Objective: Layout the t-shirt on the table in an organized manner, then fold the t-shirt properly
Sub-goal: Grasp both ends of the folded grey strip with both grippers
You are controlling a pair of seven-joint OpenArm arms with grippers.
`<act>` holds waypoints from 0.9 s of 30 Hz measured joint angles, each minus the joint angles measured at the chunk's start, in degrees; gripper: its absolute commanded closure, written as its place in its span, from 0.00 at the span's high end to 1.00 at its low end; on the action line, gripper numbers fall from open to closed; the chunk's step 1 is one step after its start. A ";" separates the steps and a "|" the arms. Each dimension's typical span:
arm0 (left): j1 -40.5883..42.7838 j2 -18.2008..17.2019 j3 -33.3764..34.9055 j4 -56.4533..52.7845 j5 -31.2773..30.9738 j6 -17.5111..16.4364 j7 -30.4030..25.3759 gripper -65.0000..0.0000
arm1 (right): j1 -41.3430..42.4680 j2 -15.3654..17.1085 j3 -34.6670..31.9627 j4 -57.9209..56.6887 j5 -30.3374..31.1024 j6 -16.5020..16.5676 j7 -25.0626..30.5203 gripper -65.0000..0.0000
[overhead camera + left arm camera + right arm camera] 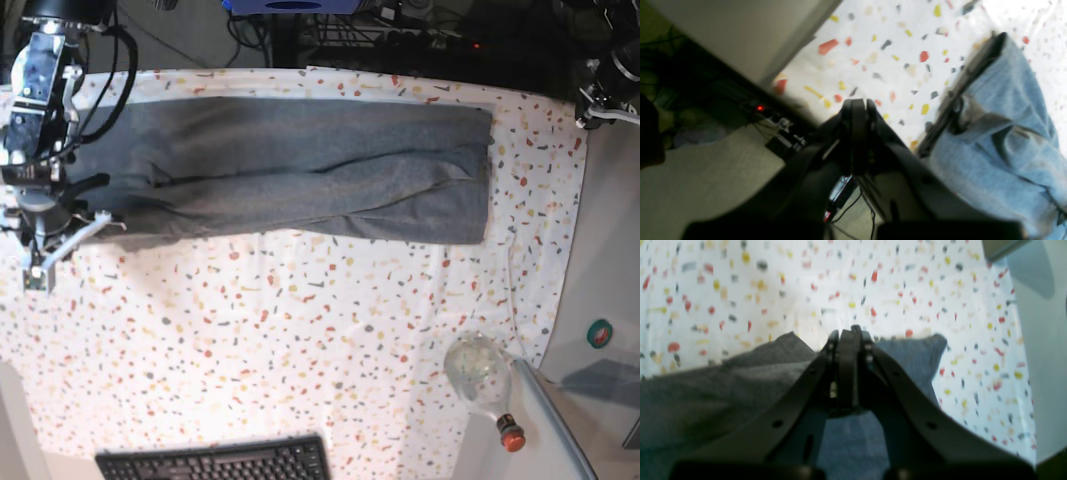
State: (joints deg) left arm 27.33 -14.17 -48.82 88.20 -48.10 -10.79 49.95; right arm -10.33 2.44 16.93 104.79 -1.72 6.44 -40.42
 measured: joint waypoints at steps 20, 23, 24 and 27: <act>-0.20 0.48 9.33 8.87 6.03 -0.37 0.00 0.13 | -8.90 -5.51 0.24 1.07 0.15 0.02 -3.93 0.72; 0.13 0.68 9.49 9.88 1.66 0.04 -0.04 0.67 | -10.10 -5.44 0.22 2.82 0.24 0.02 0.17 0.80; 0.13 0.90 9.49 9.94 -0.94 0.02 -0.04 0.83 | -10.73 -5.44 0.22 2.84 0.13 0.00 1.88 0.79; -0.50 0.79 9.88 9.92 -2.95 -4.42 -0.31 1.00 | -12.79 -5.31 0.22 2.82 0.15 0.00 4.59 0.78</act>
State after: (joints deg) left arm 26.83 -13.39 -38.94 98.13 -51.05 -15.20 49.65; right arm -23.11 -2.87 17.15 107.61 -1.56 6.44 -35.83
